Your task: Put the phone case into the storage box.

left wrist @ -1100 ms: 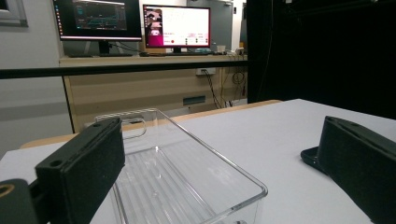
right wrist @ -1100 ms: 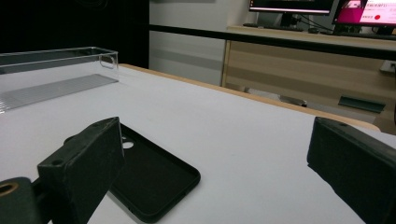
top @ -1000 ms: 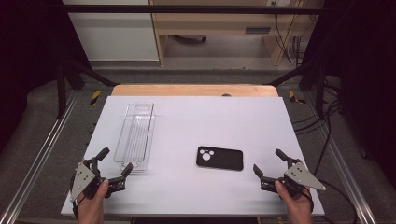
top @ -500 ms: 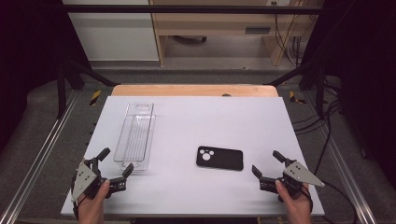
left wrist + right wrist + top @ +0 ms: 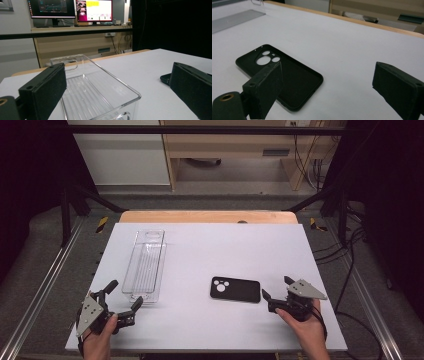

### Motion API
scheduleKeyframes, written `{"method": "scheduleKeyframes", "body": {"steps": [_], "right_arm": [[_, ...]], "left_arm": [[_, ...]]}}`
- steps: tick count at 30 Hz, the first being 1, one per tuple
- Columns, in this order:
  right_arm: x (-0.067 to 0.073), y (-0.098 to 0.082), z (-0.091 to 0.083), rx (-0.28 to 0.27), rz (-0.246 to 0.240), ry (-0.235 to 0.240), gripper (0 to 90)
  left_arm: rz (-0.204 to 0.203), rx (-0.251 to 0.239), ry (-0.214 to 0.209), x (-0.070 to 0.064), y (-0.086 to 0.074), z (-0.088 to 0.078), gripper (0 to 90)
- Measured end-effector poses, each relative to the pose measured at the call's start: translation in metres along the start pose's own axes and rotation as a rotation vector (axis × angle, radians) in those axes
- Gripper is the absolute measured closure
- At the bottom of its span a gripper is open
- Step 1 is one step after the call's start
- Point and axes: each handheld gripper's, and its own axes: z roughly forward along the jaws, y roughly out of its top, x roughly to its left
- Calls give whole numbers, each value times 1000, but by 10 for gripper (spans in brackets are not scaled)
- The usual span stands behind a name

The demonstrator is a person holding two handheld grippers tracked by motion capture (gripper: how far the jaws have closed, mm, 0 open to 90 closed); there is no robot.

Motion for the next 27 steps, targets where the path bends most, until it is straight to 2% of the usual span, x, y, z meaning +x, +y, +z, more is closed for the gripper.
{"method": "scheduleKeyframes", "body": {"steps": [3, 4, 5, 6, 7, 9, 14, 15, 16, 17, 18, 19, 27], "right_arm": [[3, 7, 5, 14, -12, -1, 113], [4, 15, 11, 53, 9, -18, 164], [4, 19, 14, 76, 19, -18, 174], [4, 19, 14, 76, 19, -18, 174], [3, 24, 19, 102, 45, -6, 179], [1, 28, 24, 125, 56, 3, 181], [-1, 34, 34, 173, 52, 16, 167], [-1, 37, 37, 196, 29, 21, 156], [-1, 37, 37, 196, 29, 21, 156], [-2, 41, 42, 223, 17, 30, 145], [-2, 41, 42, 223, 17, 30, 145], [-2, 43, 46, 251, 24, 43, 138], [-6, 50, 62, 315, 0, 73, 153]], "left_arm": [[3, 2, 2, 0, 0, -1, 6], [2, 0, 3, 0, 0, -2, 6], [2, -1, 3, 0, 1, -2, 6], [2, -1, 3, 0, 1, -2, 6], [6, -2, 0, -1, 1, -2, 7], [8, 0, -1, -1, 1, -2, 7], [12, 7, -7, -2, 1, -1, 7], [12, 7, -7, -2, 1, -1, 6], [12, 7, -6, -2, 1, 0, 6], [13, 7, -6, -2, 1, 0, 6], [13, 9, -5, -2, 1, 0, 6], [14, 11, -5, -2, 1, 0, 6], [12, 18, -9, -2, 0, 0, 5]]}}
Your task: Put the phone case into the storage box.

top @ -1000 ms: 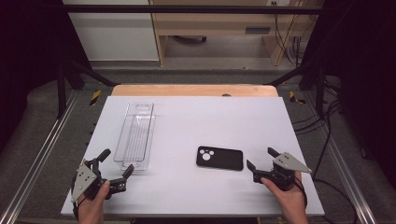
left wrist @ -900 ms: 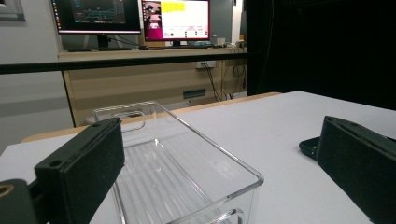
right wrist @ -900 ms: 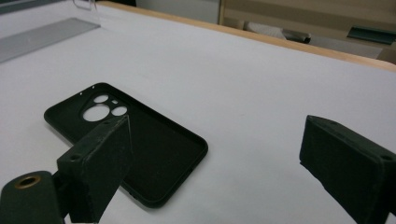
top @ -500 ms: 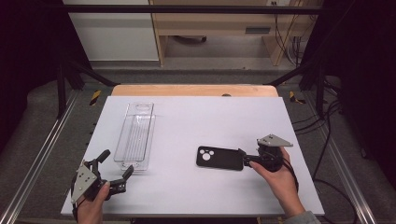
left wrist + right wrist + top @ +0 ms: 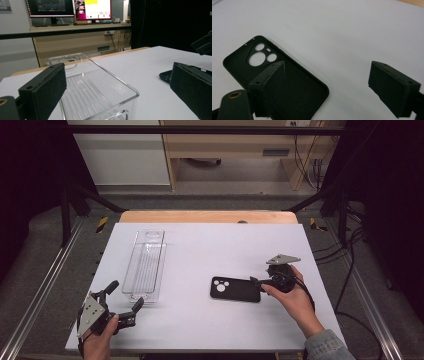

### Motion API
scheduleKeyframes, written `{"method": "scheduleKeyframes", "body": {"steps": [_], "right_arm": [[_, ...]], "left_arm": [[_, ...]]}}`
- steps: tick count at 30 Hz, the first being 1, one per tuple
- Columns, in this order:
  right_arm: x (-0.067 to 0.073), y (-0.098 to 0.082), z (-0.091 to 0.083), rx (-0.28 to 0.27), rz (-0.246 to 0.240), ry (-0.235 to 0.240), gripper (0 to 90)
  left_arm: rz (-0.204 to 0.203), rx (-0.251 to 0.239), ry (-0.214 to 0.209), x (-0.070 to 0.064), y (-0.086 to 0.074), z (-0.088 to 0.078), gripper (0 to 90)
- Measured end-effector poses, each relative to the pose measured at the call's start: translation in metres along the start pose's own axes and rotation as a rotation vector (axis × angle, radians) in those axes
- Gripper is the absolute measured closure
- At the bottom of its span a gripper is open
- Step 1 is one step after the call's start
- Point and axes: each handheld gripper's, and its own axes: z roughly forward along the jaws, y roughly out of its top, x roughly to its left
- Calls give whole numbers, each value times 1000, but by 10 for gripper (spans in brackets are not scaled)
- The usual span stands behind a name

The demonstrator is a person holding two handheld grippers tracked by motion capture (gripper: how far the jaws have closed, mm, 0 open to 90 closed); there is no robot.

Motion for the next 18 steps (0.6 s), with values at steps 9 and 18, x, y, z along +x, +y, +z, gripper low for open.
{"method": "scheduleKeyframes", "body": {"steps": [9, 18], "right_arm": [[-5, 8, 10, 36, -22, 26, 170], [-4, 2, 15, 102, -23, 38, 279]], "left_arm": [[0, 6, -2, 0, 0, 0, 5], [0, 10, 0, 0, 0, 0, 5]]}}
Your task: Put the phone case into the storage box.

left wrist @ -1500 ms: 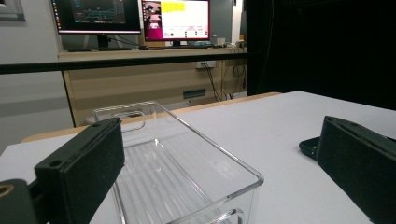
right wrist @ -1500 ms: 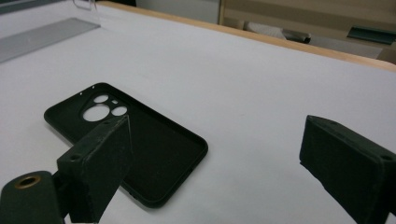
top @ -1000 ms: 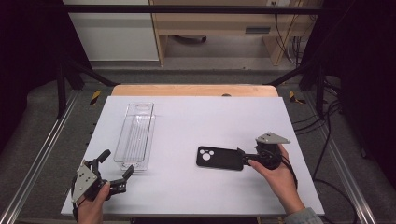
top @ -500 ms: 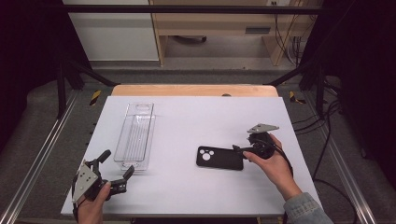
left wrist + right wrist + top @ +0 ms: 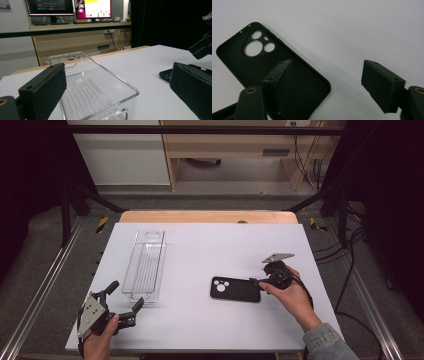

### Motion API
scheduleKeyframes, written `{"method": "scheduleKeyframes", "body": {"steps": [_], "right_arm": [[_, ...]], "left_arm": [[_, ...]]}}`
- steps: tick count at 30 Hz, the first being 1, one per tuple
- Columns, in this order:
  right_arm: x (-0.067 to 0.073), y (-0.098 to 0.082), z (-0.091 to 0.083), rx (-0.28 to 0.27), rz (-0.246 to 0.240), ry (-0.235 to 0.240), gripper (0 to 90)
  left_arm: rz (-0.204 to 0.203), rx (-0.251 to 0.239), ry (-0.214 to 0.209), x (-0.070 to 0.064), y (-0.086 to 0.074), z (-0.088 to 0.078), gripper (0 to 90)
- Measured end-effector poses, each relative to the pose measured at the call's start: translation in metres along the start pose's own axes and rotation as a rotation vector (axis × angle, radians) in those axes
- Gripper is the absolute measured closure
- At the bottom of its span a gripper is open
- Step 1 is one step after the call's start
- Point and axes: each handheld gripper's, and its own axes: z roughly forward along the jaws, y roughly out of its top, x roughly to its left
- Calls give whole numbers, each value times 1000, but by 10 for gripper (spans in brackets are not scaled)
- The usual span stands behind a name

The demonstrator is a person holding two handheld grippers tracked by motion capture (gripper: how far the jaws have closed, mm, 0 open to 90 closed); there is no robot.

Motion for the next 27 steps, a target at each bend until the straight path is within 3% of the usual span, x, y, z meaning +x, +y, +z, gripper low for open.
{"method": "scheduleKeyframes", "body": {"steps": [14, 27], "right_arm": [[5, -23, 6, 65, 116, 14, 503], [11, -33, 8, 64, 247, -24, 656]], "left_arm": [[-7, 11, 1, 0, -1, 0, 6], [-8, 21, -3, 0, -1, 1, 7]]}}
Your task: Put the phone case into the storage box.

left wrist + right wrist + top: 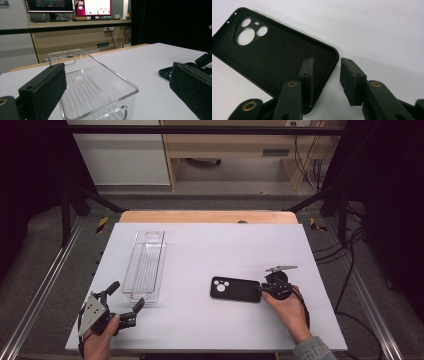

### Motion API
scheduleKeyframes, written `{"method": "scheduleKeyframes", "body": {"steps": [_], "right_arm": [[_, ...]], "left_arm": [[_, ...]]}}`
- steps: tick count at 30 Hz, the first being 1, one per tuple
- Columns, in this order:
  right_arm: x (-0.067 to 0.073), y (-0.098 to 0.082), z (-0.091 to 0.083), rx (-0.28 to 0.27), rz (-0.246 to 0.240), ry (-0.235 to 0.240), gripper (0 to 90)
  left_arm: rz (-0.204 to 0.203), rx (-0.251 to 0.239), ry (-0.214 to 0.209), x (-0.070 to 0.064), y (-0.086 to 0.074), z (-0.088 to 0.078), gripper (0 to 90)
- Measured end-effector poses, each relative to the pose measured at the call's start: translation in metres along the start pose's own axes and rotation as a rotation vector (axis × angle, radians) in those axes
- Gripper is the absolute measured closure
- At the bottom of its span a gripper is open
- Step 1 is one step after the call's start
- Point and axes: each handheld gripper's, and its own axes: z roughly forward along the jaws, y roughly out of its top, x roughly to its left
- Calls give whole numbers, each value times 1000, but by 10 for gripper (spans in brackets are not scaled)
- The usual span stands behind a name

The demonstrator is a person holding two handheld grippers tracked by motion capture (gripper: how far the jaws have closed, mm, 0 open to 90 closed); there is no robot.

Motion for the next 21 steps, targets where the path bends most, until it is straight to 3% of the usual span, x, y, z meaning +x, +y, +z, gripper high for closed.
{"method": "scheduleKeyframes", "body": {"steps": [12, 21], "right_arm": [[4, -3, 3, 4, 65, -24, 727], [16, -8, 3, -35, 108, -117, 785]], "left_arm": [[-5, -5, 17, 1, 0, -2, 10], [-9, -8, 20, 2, 1, -2, 12]]}}
